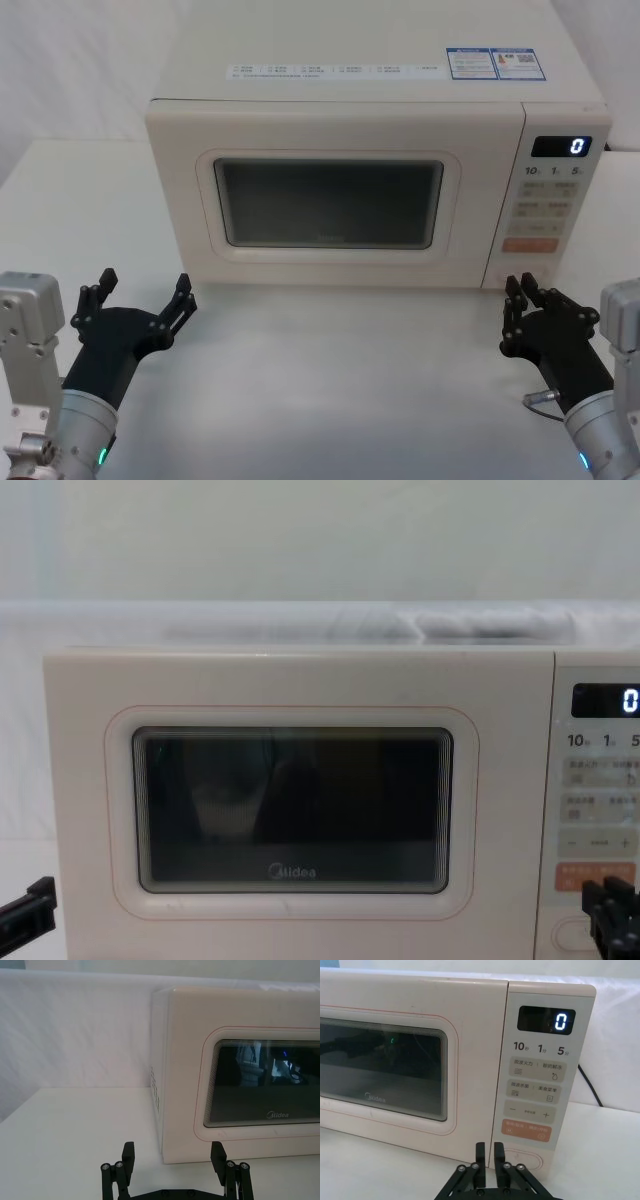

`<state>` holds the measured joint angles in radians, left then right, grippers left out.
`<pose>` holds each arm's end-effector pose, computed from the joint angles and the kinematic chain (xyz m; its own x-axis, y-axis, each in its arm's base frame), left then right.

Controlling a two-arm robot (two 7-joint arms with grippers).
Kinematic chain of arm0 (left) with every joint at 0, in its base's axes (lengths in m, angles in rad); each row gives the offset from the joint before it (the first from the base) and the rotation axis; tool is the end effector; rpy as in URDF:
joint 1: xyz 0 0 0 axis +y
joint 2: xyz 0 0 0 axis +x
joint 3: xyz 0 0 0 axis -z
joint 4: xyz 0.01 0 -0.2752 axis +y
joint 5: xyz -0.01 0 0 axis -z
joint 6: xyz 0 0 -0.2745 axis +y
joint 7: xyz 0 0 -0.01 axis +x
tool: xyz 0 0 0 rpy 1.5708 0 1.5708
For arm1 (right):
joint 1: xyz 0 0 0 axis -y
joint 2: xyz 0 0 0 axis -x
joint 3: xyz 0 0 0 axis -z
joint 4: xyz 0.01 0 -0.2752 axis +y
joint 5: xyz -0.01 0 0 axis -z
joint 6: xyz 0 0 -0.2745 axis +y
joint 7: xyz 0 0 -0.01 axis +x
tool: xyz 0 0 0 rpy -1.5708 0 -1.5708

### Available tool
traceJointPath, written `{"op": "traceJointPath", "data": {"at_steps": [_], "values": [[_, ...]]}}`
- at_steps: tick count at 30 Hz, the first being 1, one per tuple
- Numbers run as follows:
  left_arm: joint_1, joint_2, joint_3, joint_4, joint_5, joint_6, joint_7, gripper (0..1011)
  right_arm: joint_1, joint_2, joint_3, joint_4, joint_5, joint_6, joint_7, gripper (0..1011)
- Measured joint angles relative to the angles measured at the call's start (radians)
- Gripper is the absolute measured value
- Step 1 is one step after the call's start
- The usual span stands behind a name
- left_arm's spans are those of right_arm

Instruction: Press the button to open the microwave door with one hand; close the microwave door with the other hand.

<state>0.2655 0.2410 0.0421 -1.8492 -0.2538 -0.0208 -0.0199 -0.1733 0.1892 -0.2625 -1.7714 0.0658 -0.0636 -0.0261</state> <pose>0.2226 0.0376 -0.2712 0.1245 0.9917 -0.0326 -0.9921 0.1240 -0.0176 0.2355 0.0312 -0.2826 0.2627 -0.9625 0.0675 0.9628 0.2661 0.0477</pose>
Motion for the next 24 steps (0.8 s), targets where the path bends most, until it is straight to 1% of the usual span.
{"op": "traceJointPath", "data": {"at_steps": [3, 6, 18, 24], "values": [[0.0, 0.0, 0.0, 0.0, 0.0, 0.0, 0.0, 1001, 0.0, 0.0, 0.0, 0.0, 0.0, 0.0, 0.0, 45], [0.0, 0.0, 0.0, 0.0, 0.0, 0.0, 0.0, 1001, 0.0, 0.0, 0.0, 0.0, 0.0, 0.0, 0.0, 0], [0.0, 0.0, 0.0, 0.0, 0.0, 0.0, 0.0, 1001, 0.0, -0.001, 0.003, 0.0, 0.004, -0.001, 0.008, 0], [0.0, 0.0, 0.0, 0.0, 0.0, 0.0, 0.0, 1001, -0.001, -0.013, 0.039, 0.011, 0.082, 0.007, 0.075, 0]]}}
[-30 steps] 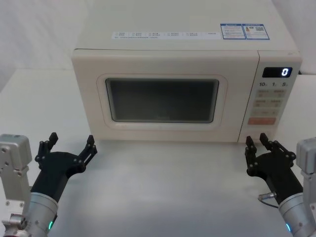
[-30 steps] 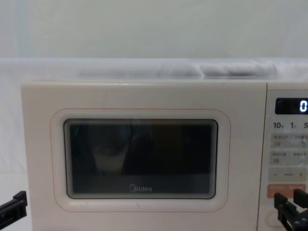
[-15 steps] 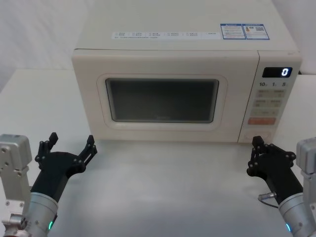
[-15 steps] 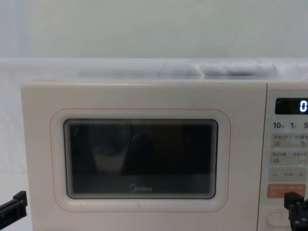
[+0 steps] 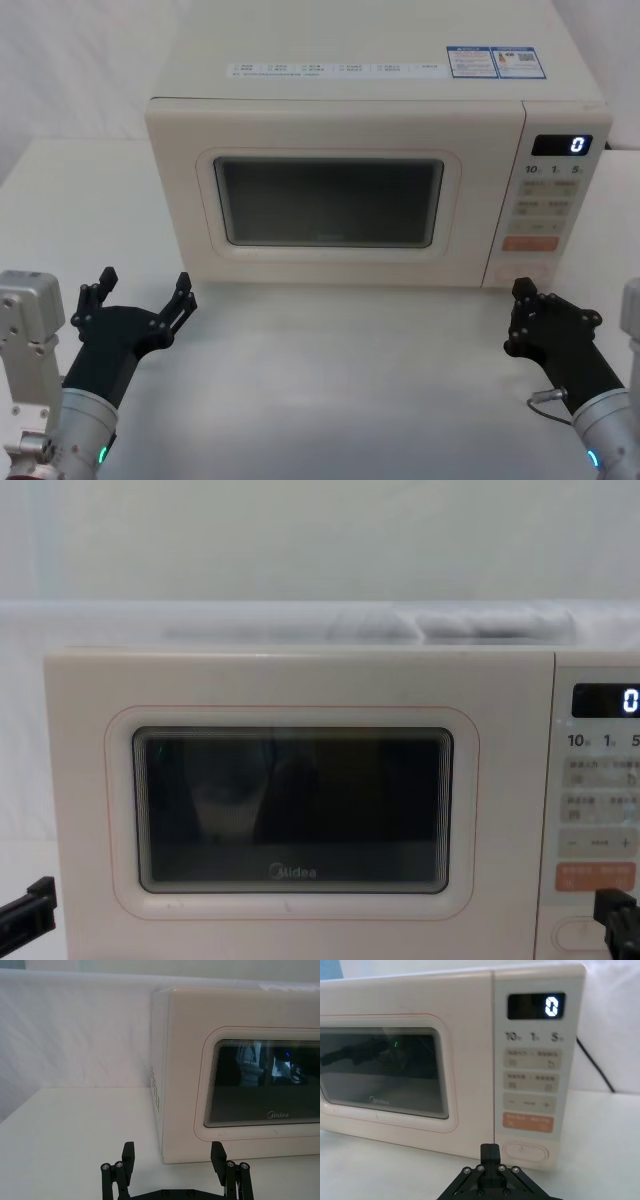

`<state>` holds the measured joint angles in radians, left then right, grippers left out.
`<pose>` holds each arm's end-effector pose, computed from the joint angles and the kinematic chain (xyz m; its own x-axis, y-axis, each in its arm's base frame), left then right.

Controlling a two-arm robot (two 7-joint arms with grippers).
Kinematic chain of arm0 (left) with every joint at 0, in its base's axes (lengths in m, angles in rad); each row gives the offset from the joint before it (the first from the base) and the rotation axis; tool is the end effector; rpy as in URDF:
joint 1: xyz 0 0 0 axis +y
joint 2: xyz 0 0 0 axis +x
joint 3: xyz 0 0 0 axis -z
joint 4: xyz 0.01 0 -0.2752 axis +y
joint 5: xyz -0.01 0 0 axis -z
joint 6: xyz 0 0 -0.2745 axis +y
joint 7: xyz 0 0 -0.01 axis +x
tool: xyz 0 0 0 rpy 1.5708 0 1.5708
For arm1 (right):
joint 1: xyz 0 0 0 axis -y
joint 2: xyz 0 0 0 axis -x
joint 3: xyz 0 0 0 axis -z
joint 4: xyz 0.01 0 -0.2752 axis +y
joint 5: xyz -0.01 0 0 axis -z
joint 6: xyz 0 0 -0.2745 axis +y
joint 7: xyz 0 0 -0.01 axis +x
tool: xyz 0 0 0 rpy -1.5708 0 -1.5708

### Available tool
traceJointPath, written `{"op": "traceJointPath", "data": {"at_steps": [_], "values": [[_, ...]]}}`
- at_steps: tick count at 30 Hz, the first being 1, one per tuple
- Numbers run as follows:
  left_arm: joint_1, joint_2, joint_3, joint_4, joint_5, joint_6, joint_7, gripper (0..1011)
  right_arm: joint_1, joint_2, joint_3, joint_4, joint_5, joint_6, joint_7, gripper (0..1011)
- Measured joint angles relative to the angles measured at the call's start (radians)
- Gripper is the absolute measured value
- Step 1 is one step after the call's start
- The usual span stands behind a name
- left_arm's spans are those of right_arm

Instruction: Press the button to open the microwave door with one hand; close the microwave door with the other hand.

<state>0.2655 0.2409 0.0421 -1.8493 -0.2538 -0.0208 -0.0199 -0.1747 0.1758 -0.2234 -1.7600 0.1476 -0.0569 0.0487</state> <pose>0.2226 0.0376 -0.2712 0.1245 0.9917 -0.0327 -0.9921 0.1239 -0.0177 0.2382 0.0230 -0.2844 0.2936 -0.9558 -0.0160 0.9555 0.2929 0.0361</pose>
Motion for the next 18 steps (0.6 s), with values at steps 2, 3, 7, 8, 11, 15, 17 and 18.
{"op": "traceJointPath", "data": {"at_steps": [2, 3, 7, 8, 11, 15, 17, 18], "values": [[0.0, 0.0, 0.0, 0.0, 0.0, 0.0, 0.0, 1001, 0.002, -0.006, 0.021, 0.004, 0.038, 0.02, 0.027, 0], [0.0, 0.0, 0.0, 0.0, 0.0, 0.0, 0.0, 1001, 0.004, -0.008, 0.028, 0.005, 0.051, 0.03, 0.036, 0], [0.0, 0.0, 0.0, 0.0, 0.0, 0.0, 0.0, 1001, 0.02, -0.011, 0.058, 0.016, 0.09, 0.078, 0.065, 0], [0.0, 0.0, 0.0, 0.0, 0.0, 0.0, 0.0, 1001, 0.03, -0.01, 0.065, 0.025, 0.095, 0.096, 0.071, 0], [0.0, 0.0, 0.0, 0.0, 0.0, 0.0, 0.0, 1001, 0.055, -0.005, 0.073, 0.052, 0.094, 0.121, 0.076, 0], [0.0, 0.0, 0.0, 0.0, 0.0, 0.0, 0.0, 1001, 0.096, -0.001, 0.075, 0.106, 0.076, 0.134, 0.079, 0], [0.0, 0.0, 0.0, 0.0, 0.0, 0.0, 0.0, 1001, 0.109, -0.002, 0.073, 0.127, 0.067, 0.135, 0.08, 0], [0.0, 0.0, 0.0, 0.0, 0.0, 0.0, 0.0, 1001, 0.122, -0.004, 0.07, 0.143, 0.06, 0.135, 0.081, 0]]}}
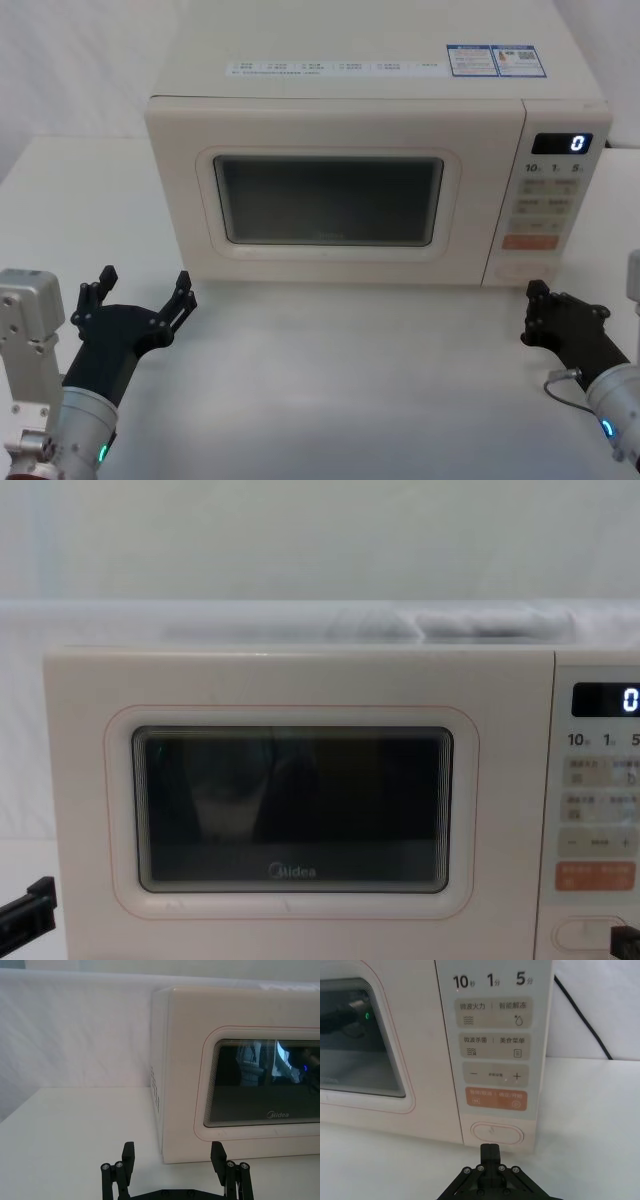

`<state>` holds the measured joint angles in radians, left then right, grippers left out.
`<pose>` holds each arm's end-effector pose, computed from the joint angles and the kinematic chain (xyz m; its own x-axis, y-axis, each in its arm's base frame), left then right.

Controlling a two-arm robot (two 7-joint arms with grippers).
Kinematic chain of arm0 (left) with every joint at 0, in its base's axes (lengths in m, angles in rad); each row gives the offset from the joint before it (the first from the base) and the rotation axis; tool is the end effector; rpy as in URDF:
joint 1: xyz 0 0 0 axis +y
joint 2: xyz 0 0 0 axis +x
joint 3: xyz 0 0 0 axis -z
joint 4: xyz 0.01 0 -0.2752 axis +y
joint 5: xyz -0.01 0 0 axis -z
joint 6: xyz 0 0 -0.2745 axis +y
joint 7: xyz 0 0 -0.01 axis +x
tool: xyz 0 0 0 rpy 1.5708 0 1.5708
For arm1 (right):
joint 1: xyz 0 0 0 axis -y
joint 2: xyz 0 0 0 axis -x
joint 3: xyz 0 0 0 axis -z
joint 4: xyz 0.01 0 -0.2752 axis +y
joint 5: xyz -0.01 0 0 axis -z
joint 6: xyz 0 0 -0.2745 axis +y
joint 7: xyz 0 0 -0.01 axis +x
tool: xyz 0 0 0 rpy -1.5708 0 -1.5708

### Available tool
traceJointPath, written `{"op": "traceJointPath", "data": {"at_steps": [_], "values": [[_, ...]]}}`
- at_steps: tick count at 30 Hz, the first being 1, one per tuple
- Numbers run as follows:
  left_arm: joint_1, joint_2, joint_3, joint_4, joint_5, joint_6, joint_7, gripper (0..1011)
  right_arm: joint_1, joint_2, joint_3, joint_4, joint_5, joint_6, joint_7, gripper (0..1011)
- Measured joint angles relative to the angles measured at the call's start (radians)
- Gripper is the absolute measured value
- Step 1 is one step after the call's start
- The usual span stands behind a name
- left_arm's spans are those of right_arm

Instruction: Press the button to open the microwave door with one hand; close the microwave door with the other hand.

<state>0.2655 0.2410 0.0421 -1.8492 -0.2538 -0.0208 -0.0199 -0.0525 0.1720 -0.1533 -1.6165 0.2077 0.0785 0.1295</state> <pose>0.2226 0.0376 -0.2712 0.1245 0.9917 -0.0326 -0.9921 0.1240 -0.0176 0.2763 -0.0022 -0.2916 0.2819 -0.9576 -0.0599 0.9523 0.2868 -0.1043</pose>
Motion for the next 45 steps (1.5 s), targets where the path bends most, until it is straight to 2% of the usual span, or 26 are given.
{"op": "traceJointPath", "data": {"at_steps": [7, 17, 28, 45], "values": [[0.0, 0.0, 0.0, 0.0, 0.0, 0.0, 0.0, 1001, 0.046, -0.011, -0.013, 0.063, -0.035, -0.011, 0.001, 0], [0.0, 0.0, 0.0, 0.0, 0.0, 0.0, 0.0, 1001, 0.097, -0.047, -0.026, 0.136, -0.082, -0.049, -0.007, 0], [0.0, 0.0, 0.0, 0.0, 0.0, 0.0, 0.0, 1001, 0.104, -0.078, -0.003, 0.168, -0.083, -0.077, -0.016, 0], [0.0, 0.0, 0.0, 0.0, 0.0, 0.0, 0.0, 1001, 0.1, -0.101, 0.022, 0.175, -0.066, -0.076, -0.017, 0]]}}
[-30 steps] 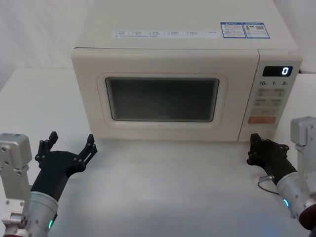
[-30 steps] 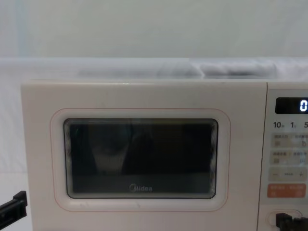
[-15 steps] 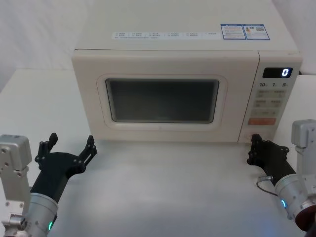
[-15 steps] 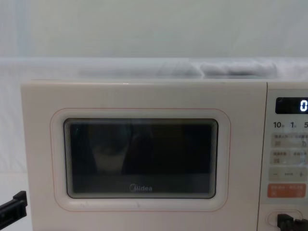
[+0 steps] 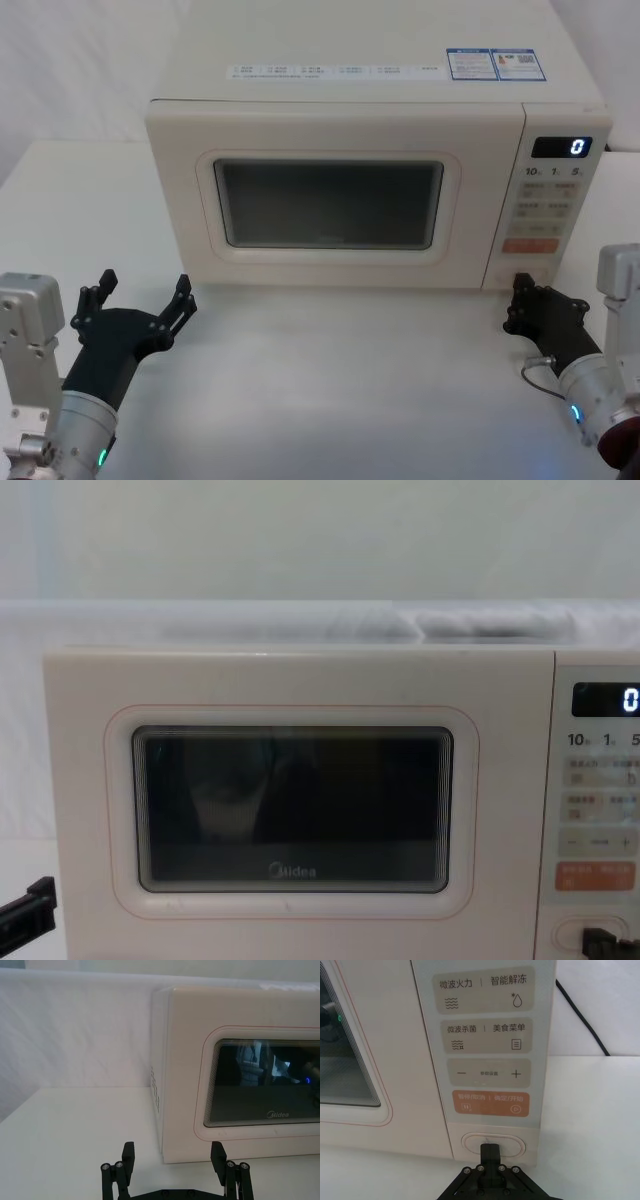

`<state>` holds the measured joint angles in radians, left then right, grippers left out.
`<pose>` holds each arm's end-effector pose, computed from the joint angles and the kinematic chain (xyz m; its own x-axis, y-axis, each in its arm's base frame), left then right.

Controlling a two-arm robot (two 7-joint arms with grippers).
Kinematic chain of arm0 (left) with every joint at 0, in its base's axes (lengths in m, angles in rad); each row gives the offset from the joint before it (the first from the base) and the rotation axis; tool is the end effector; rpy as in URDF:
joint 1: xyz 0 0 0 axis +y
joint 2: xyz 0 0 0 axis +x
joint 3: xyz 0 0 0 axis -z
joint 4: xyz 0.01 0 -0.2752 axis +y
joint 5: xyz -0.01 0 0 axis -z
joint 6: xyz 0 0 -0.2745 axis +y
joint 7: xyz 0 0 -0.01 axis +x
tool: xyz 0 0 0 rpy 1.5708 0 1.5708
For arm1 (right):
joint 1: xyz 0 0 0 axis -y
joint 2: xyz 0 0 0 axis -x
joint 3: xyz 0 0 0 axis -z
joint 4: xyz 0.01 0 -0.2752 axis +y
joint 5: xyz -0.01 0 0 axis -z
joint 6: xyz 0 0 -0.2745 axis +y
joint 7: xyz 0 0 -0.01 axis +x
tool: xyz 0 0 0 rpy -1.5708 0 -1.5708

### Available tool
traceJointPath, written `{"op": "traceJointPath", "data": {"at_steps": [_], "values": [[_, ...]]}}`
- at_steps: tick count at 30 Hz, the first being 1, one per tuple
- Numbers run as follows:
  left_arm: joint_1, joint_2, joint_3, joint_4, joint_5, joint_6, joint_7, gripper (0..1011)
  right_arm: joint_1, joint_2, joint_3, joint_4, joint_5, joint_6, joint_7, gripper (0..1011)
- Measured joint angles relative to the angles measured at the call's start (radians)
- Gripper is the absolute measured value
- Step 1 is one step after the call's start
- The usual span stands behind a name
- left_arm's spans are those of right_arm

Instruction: Press the button to open the microwave door with one hand; close the microwave door with the other hand.

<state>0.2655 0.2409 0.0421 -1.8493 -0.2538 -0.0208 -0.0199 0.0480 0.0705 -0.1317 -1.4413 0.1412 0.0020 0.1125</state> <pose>0.2226 0.0376 -0.2712 0.1245 0.9917 -0.0327 -0.9921 0.1239 -0.0177 0.3035 0.0154 -0.3096 0.2254 -0.9714 -0.0744 0.9691 0.2314 -0.0848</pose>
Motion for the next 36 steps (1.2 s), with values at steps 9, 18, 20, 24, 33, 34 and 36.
{"op": "traceJointPath", "data": {"at_steps": [9, 18, 20, 24, 33, 34, 36], "values": [[0.0, 0.0, 0.0, 0.0, 0.0, 0.0, 0.0, 1001, 0.022, -0.006, -0.001, 0.024, -0.001, -0.001, 0.0, 0], [0.0, 0.0, 0.0, 0.0, 0.0, 0.0, 0.0, 1001, 0.052, -0.008, -0.005, 0.056, -0.014, -0.003, 0.001, 0], [0.0, 0.0, 0.0, 0.0, 0.0, 0.0, 0.0, 1001, 0.057, -0.009, -0.005, 0.061, -0.016, -0.003, 0.001, 0], [0.0, 0.0, 0.0, 0.0, 0.0, 0.0, 0.0, 1001, 0.07, -0.01, -0.005, 0.079, -0.018, -0.009, 0.001, 0], [0.0, 0.0, 0.0, 0.0, 0.0, 0.0, 0.0, 1001, 0.099, -0.02, -0.005, 0.122, -0.024, -0.022, 0.001, 0], [0.0, 0.0, 0.0, 0.0, 0.0, 0.0, 0.0, 1001, 0.101, -0.022, -0.005, 0.125, -0.025, -0.023, 0.0, 0], [0.0, 0.0, 0.0, 0.0, 0.0, 0.0, 0.0, 1001, 0.102, -0.023, -0.005, 0.127, -0.026, -0.024, 0.0, 0]]}}
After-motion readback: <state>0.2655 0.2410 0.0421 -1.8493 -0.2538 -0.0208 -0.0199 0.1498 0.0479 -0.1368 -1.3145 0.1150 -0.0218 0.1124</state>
